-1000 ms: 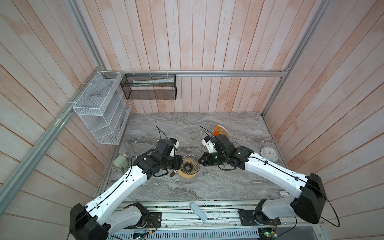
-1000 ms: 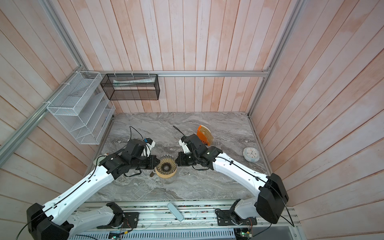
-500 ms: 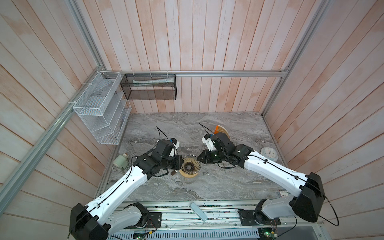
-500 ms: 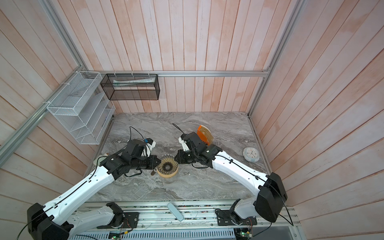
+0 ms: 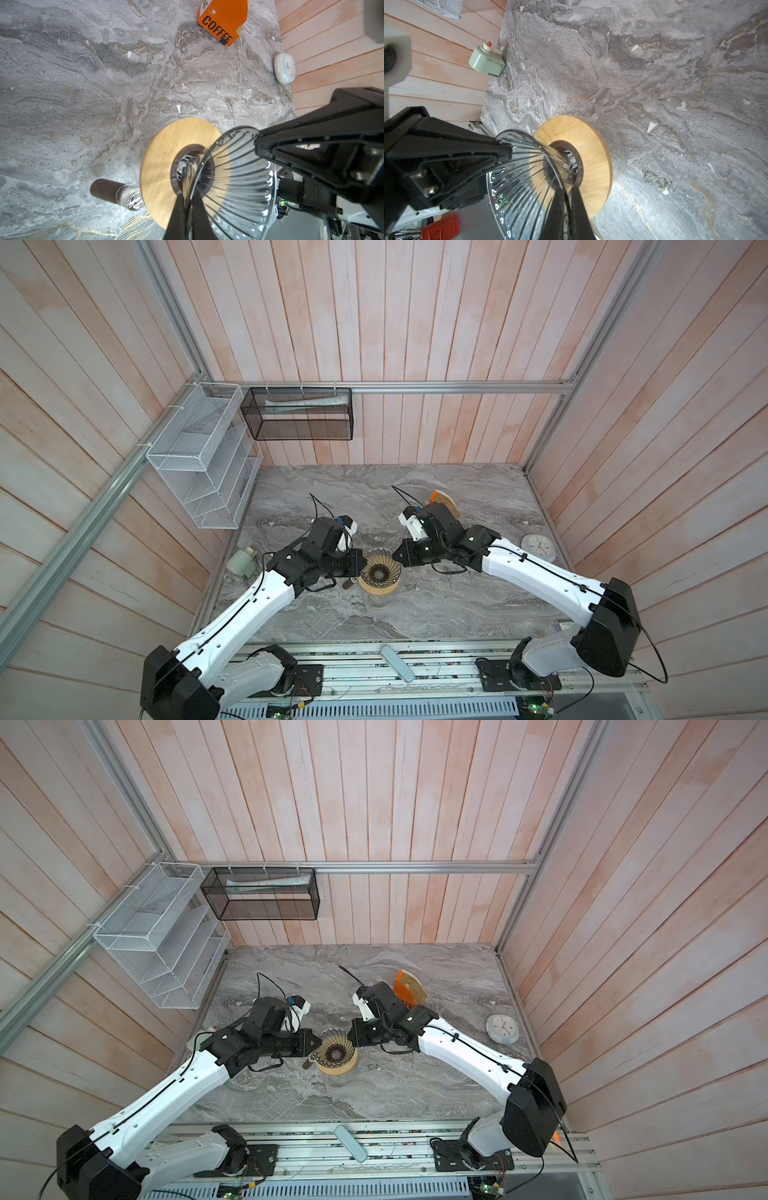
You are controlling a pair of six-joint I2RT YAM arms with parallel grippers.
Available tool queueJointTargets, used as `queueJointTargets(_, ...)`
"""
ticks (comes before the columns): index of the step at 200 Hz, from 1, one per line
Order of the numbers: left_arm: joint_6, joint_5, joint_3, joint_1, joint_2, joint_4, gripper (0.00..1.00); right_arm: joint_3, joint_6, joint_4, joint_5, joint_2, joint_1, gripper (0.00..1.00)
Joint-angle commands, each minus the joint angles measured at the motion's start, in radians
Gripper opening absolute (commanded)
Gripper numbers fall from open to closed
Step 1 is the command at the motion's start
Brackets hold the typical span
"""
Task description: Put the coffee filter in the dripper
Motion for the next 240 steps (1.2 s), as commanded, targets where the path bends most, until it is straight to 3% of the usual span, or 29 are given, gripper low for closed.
queueJointTargets(1, 0.013, 0.013, -0.042, -0.005, 0.023, -0.05, 0.0, 0.019, 0.006, -0.03, 0.034, 0.023, 0.003, 0.02)
queueJointTargets(240, 0.012, 0.013, -0.101, 0.004, 0.03, -0.034, 0.0, -0.082, 0.017, 0.029, 0.037, 0.041, 0.003, 0.0)
